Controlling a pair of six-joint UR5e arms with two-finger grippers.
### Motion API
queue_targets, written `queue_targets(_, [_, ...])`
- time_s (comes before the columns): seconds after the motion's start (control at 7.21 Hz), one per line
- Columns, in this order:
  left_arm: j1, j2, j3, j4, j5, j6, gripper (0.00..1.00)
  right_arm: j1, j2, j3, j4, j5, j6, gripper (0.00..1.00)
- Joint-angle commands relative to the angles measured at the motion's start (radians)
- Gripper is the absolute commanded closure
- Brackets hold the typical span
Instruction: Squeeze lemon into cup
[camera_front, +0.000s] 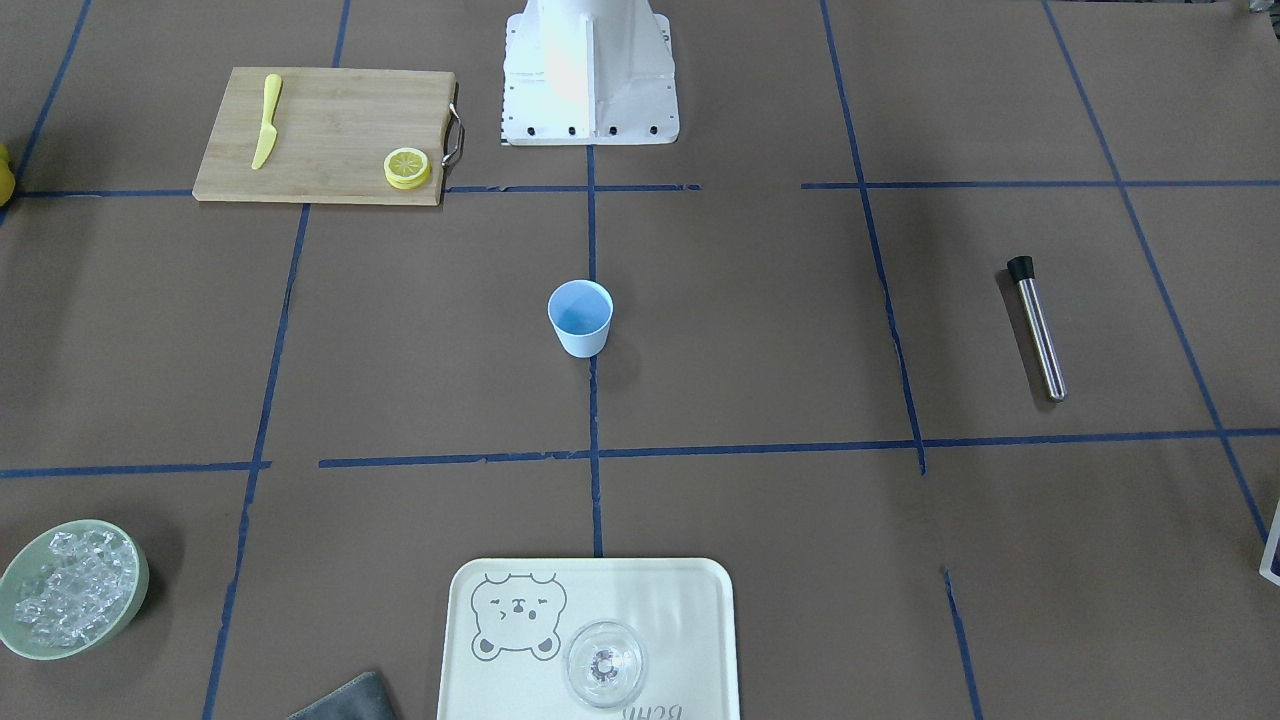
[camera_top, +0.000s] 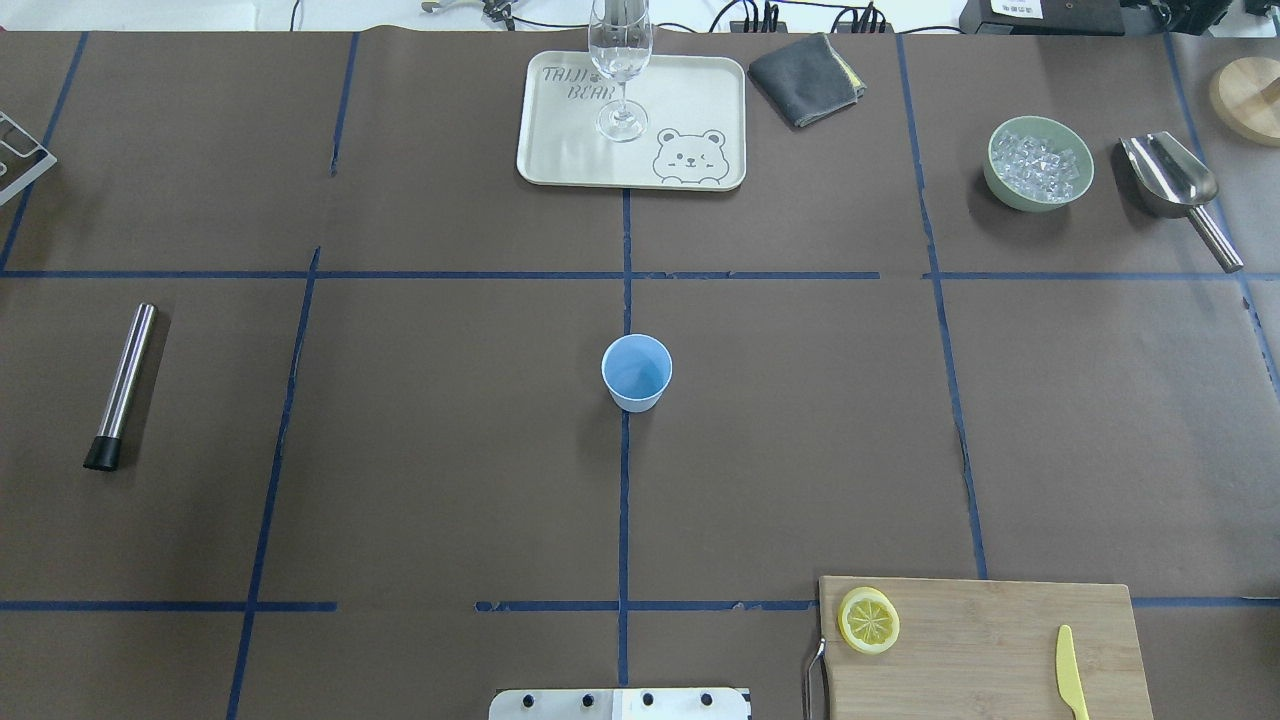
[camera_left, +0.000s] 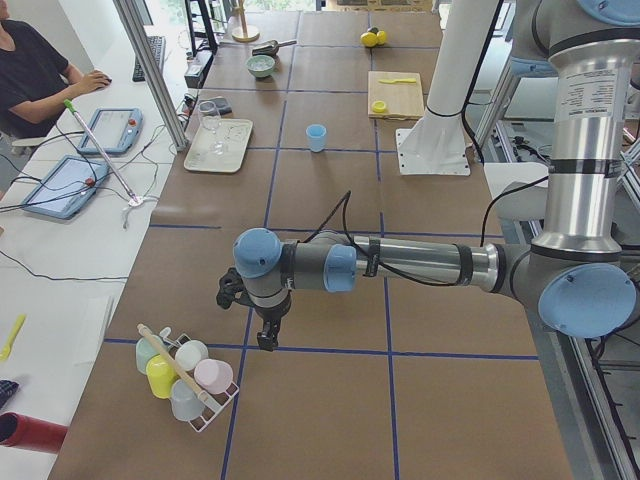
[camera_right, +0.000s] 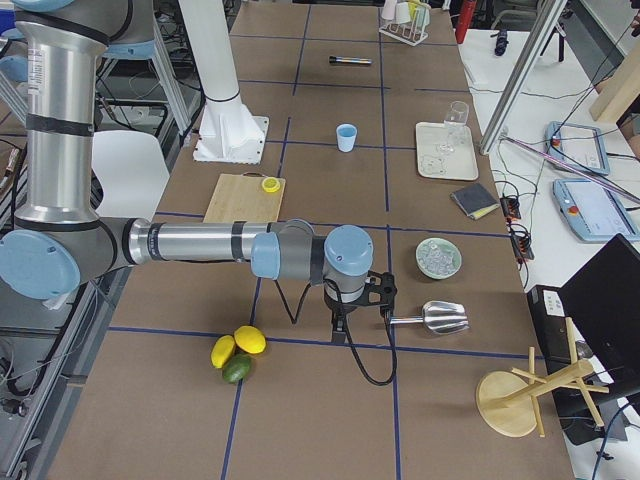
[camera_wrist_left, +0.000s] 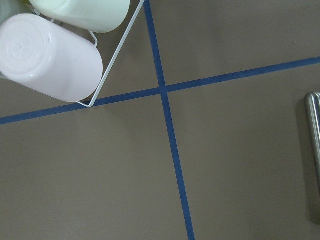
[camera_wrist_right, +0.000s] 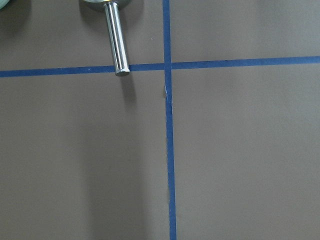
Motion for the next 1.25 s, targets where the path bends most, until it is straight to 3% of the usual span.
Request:
queue_targets(0.0, [0.000,-0.002,0.000,0.000,0.000,0.000,0.00,0.000,0.002,0.000,0.000,-0.003,0.001,0.00])
queue_targets(0.42, [0.000,-0.005,-0.012,0.000,0.000,-0.002,0.00,-0.012,0.120,0.025,-0.006,-0.003,0.039,0.00])
queue_targets(0.69, [0.000,-0.005,-0.035,0.000,-0.002,-0.006,0.00,-0.066,0.191,0.020,-0.003,0.003,0.087,0.00])
queue_targets(0.97, [-0.002,-0.007,-0.049,0.000,-0.002,-0.006,0.00,-0.165,0.194,0.050,-0.006,0.009,0.114,0.00])
queue_targets(1.11, [-0.003,-0.008,-0.051,0.000,-0.002,-0.006,0.00,-0.213,0.249,0.051,-0.009,0.009,0.204,0.00])
